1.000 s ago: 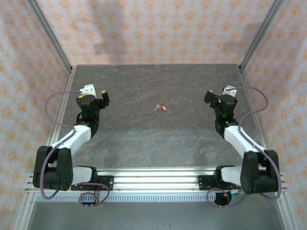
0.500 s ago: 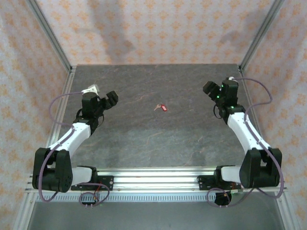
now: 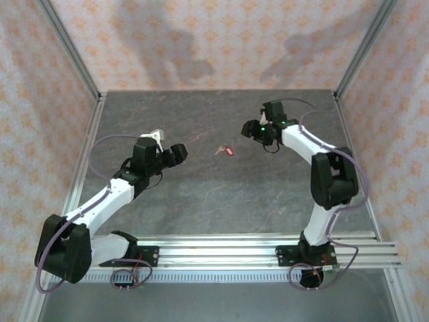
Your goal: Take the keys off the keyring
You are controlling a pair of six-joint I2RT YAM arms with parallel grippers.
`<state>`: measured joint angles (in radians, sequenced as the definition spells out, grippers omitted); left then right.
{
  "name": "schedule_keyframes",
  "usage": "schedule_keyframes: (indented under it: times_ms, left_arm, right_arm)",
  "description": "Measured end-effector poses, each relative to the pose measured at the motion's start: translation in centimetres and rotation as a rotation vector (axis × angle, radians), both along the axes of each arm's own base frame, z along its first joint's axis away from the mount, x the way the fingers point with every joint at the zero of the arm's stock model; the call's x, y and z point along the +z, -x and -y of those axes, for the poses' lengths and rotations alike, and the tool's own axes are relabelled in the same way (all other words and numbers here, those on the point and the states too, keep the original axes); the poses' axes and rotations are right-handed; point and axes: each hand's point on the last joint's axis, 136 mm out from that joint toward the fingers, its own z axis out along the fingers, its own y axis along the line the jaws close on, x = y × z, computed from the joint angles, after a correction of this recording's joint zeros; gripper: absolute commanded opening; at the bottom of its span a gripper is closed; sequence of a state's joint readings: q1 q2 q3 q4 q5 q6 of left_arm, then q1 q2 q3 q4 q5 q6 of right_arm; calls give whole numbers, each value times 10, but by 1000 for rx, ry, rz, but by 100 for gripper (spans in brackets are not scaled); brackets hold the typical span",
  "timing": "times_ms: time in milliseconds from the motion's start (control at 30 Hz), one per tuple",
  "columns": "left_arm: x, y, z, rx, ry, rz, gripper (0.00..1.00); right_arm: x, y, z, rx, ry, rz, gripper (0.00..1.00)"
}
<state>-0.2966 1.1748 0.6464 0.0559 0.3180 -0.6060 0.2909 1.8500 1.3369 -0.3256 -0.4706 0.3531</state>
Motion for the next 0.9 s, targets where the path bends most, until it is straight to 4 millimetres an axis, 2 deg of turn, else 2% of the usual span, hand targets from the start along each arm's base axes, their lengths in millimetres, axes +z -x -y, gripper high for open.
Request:
schedule_keyframes:
  times_ms: [200,300,500,633,900]
  left_arm:
    - [-17,12,3,-10,-4,-53,75]
    - [-24,16,2,-5,-3,-71,75]
    - [-26,18,1,-3,-2,-78,75]
    - [-30,21,0,0,-1,-89,75]
    - [-42,26,-2,14,10,-121,75]
  right_arm:
    - [-28,-5,-46,99,6,-58,61]
    - [-35,-9,-60,126,8,-69,62]
    - [-49,-13,-74,148,13,-91,62]
    - [-62,-7,-76,158,20,-126,61]
    - [-67,6,-92,208,21,-143,52]
